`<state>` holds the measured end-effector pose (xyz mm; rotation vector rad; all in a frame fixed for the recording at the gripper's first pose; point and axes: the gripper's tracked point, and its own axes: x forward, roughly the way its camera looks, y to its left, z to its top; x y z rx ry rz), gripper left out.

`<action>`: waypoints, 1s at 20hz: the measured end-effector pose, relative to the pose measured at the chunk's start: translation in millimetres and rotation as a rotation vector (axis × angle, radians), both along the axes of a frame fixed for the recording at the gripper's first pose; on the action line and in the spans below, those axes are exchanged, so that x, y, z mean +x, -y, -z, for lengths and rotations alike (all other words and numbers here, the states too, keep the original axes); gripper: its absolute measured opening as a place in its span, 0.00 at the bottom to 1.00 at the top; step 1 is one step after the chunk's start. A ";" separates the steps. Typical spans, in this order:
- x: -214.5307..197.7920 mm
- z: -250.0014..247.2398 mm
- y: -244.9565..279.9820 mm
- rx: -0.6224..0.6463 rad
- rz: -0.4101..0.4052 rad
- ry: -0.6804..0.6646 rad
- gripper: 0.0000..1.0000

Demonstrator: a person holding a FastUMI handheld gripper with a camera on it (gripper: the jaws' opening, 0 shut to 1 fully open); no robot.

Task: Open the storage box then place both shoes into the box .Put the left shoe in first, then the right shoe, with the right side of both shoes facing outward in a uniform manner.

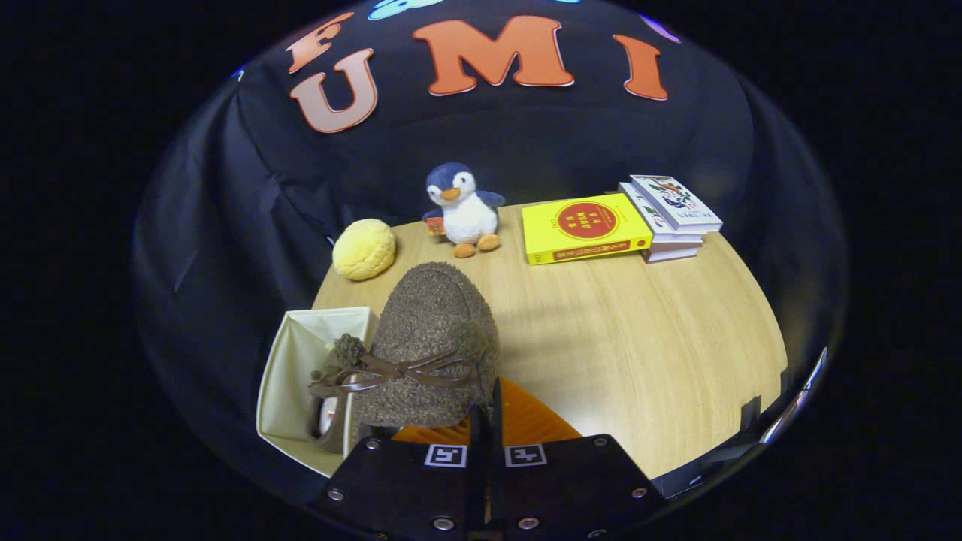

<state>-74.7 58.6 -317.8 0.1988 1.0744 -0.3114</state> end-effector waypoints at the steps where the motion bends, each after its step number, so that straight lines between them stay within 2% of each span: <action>1: 7.3 1.2 -14.8 0.013 -0.016 -0.001 0.04; 9: 40.9 28.0 -116.8 0.069 -0.122 -0.058 0.04; 15: 45.6 77.4 -146.3 0.051 -0.132 -0.133 0.04; 20: 34.4 107.9 -134.6 -0.034 -0.144 -0.193 0.05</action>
